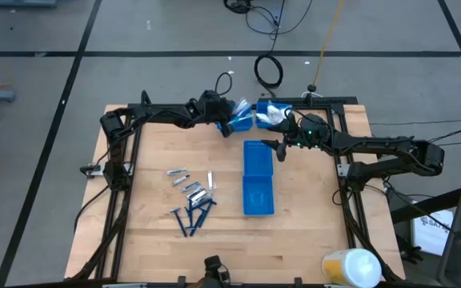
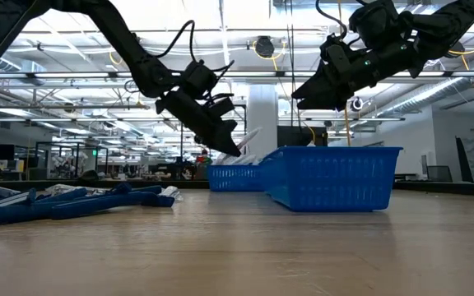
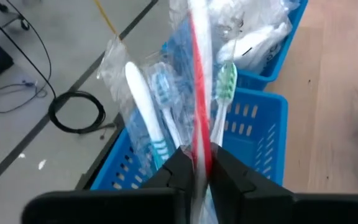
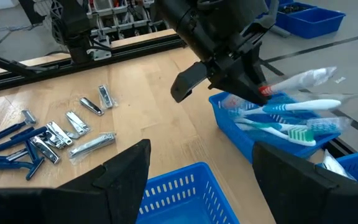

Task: Pick & Place Travel size toiletries
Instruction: Put the red toothbrush into the top left blue bin, then put the nail clipper into the center blue bin

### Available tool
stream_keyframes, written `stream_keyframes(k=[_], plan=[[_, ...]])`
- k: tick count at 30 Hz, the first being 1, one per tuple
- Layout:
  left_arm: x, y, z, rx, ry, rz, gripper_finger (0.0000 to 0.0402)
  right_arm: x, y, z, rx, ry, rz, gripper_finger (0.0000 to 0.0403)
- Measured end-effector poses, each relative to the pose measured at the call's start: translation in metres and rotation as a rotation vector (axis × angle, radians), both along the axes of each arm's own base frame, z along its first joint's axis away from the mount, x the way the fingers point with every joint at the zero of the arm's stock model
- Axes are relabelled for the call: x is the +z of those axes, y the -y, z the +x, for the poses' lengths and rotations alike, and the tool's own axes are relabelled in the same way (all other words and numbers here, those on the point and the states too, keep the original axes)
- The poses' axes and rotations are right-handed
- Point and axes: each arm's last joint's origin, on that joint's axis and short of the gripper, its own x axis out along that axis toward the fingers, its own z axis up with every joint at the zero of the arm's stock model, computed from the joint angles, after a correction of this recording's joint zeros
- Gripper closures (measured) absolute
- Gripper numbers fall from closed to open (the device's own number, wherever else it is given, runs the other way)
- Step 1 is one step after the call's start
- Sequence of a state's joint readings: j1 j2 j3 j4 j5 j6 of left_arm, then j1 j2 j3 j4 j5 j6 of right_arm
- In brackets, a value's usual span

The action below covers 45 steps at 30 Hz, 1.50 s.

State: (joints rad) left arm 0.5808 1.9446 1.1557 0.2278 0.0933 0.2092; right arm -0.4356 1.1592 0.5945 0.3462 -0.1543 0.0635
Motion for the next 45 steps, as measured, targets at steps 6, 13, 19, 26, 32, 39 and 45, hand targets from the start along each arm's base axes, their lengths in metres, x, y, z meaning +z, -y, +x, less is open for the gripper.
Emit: stream_keyframes(k=[6,13,19,26,32,39,45], plan=[[0.001,0.002,0.002,0.006,0.006,0.022,0.0328,0.000,0.000,0.000,0.000,0.000,0.000,0.0135],[0.002,0.005,0.004,0.023,0.024,-0.008,0.0271,0.000,0.000,0.000,0.000,0.000,0.002,0.0135],[0.012,0.010,0.008,0.053,0.072,0.027,0.0192,0.000,0.000,0.000,-0.001,0.000,0.001,0.0135],[0.040,0.022,0.005,0.086,0.083,0.097,0.0135,0.000,0.000,0.000,-0.002,0.000,0.001,0.0135],[0.092,0.052,-0.012,0.032,0.090,0.109,0.0120,0.000,0.000,0.000,-0.002,-0.001,0.001,0.0135],[0.126,0.089,-0.058,0.072,-0.087,0.001,0.0130,0.000,0.000,0.000,0.001,-0.001,0.001,0.0135],[0.113,0.120,-0.089,0.182,-0.367,-0.275,0.0147,0.000,0.000,0.000,0.002,-0.001,0.001,0.0135]])
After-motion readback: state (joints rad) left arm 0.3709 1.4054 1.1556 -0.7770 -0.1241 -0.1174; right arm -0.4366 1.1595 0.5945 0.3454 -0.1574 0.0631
